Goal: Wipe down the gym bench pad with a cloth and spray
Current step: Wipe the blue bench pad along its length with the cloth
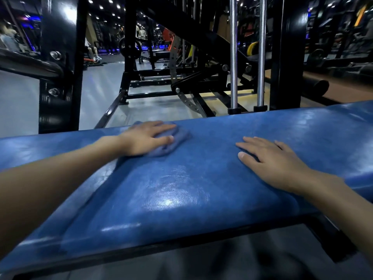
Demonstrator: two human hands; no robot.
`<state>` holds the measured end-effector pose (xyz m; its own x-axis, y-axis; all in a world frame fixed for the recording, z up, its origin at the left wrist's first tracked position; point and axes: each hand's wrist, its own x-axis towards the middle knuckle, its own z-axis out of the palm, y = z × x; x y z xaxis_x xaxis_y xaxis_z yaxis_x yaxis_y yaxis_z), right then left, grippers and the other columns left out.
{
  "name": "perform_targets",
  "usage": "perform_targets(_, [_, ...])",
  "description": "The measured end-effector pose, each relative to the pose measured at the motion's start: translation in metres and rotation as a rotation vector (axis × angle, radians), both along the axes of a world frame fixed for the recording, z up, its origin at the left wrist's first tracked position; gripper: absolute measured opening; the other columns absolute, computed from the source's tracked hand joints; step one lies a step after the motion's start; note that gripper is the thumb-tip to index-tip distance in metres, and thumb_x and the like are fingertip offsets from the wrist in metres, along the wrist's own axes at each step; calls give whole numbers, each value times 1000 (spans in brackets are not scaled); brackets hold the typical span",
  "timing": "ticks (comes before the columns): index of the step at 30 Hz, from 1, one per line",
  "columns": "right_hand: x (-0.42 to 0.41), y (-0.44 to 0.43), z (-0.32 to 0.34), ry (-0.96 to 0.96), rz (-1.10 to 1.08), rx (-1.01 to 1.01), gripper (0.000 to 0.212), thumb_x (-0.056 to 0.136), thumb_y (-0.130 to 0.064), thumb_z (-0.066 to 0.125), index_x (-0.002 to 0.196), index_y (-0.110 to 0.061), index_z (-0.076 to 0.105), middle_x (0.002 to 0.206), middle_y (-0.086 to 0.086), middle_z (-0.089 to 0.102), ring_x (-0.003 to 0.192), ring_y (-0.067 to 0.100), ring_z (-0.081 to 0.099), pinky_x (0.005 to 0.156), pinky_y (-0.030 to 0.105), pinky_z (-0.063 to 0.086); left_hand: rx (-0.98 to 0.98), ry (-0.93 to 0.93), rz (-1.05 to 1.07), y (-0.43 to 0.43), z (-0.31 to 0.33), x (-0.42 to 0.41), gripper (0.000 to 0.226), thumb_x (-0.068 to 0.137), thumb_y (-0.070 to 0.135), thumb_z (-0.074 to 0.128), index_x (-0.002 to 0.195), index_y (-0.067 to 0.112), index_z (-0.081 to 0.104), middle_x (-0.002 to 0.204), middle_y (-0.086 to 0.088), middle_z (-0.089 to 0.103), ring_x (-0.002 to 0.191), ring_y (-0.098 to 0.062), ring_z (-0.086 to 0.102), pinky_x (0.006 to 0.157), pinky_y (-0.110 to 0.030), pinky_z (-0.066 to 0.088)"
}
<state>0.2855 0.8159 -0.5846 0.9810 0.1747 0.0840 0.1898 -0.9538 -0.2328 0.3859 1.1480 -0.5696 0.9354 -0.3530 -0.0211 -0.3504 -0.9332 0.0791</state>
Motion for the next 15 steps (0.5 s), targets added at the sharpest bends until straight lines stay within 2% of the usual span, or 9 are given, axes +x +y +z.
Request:
perform_targets(3, [2, 1, -1, -1, -4, -12, 53, 98, -55, 21, 149, -41, 30, 161, -16, 18, 149, 4, 7, 121, 46, 4, -6, -20, 217, 24, -1, 23, 85, 69, 89, 12, 147, 58, 20, 161, 6, 26, 147, -24, 27, 118, -53, 17])
perform_targets(7, [3, 1, 0, 11, -2, -22, 53, 98, -56, 20, 149, -42, 28, 162, -16, 16, 149, 4, 7, 120, 48, 5, 62, -27, 225, 13, -4, 14, 72, 80, 81, 13, 148, 56, 16, 161, 7, 25, 146, -26, 26, 116, -55, 18])
perform_targets(11, [2, 1, 1, 7, -5, -26, 53, 99, -57, 21, 149, -42, 28, 161, -15, 17, 148, 5, 8, 120, 48, 5, 70, -28, 61, -14, -1, -35, 85, 68, 83, 3, 148, 58, 13, 163, 8, 21, 149, -20, 19, 118, -51, 14])
perform_targets(15, [0, 3, 1, 0, -17, -28, 52, 99, -55, 23, 149, -41, 30, 161, -14, 19, 149, 6, 10, 120, 47, 7, 128, -39, -273, -54, -3, -98, 75, 74, 81, 3, 146, 62, 4, 165, 10, 9, 151, -18, 6, 120, -47, 9])
